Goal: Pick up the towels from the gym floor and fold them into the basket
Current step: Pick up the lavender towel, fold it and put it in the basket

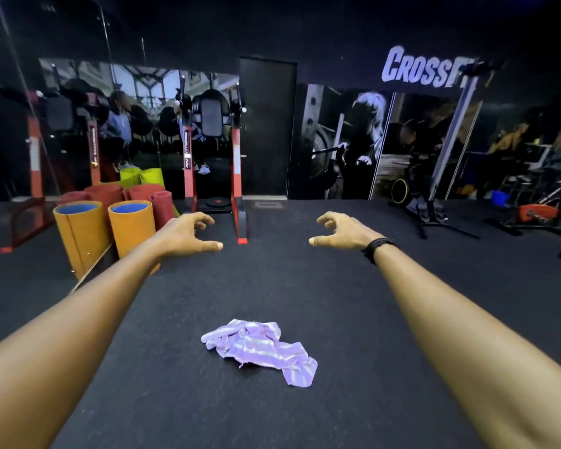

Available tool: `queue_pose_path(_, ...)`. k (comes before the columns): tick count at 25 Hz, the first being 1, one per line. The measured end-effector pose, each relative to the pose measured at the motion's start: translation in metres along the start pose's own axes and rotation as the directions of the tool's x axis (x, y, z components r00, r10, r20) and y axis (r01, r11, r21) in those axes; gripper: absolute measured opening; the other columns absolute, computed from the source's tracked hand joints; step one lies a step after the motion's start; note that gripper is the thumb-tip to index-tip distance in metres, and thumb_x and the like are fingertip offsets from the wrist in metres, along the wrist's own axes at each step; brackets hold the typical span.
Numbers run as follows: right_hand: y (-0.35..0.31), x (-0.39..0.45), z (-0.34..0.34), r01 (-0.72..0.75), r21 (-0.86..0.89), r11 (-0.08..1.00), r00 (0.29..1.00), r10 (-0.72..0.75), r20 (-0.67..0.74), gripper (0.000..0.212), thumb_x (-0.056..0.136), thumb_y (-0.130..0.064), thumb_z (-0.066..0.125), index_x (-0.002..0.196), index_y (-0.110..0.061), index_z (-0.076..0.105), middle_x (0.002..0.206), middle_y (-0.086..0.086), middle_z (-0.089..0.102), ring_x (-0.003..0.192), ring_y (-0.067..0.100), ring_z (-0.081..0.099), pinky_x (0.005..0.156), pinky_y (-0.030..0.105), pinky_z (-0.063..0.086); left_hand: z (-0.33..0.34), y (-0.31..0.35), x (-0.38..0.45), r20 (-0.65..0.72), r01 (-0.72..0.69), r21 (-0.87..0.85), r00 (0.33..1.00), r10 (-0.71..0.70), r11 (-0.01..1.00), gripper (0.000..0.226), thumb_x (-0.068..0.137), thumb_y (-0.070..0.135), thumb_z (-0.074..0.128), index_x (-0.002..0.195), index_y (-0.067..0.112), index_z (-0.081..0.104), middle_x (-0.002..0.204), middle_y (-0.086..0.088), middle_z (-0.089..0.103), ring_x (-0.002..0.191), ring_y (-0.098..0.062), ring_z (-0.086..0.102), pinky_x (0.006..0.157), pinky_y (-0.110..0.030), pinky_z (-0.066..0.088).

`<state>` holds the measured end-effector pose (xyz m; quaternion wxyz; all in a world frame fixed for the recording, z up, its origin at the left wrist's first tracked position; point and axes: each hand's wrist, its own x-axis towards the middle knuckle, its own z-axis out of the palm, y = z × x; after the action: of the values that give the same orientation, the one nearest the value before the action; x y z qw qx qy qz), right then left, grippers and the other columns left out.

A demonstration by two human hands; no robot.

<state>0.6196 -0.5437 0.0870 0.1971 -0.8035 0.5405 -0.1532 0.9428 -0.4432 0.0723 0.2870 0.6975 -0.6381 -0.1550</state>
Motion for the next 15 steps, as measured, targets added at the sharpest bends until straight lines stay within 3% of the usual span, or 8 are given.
queue_pose_path(10,0.090,0.256,0.031,-0.085,-0.016,0.996,0.996,0.085,0.037,0.067,0.078,-0.049,0.072,0.135,-0.023,0.047,0.140,0.006,0.048,0.124,0.022,0.051,0.098,0.036,0.043,0.088,-0.066,0.280,0.117,-0.001,-0.043,0.993,0.006,0.999,0.064,0.072,0.040,0.080,0.127,0.019,0.055,0.129,-0.009,0.058,0.117,-0.022,0.055,0.099,-0.033,0.044)
queue_pose_path(15,0.130,0.373,0.033,-0.163,-0.007,0.987,0.986,0.163,0.040,0.065,0.079,-0.047,0.072,0.133,-0.021,0.049,0.140,0.004,0.050,0.128,0.019,0.048,0.099,0.030,0.039,0.110,-0.077,0.431,0.164,0.001,-0.053,0.987,0.008,0.999,0.061,0.071,0.040,0.080,0.124,0.020,0.058,0.127,-0.007,0.060,0.114,-0.021,0.058,0.097,-0.029,0.042)
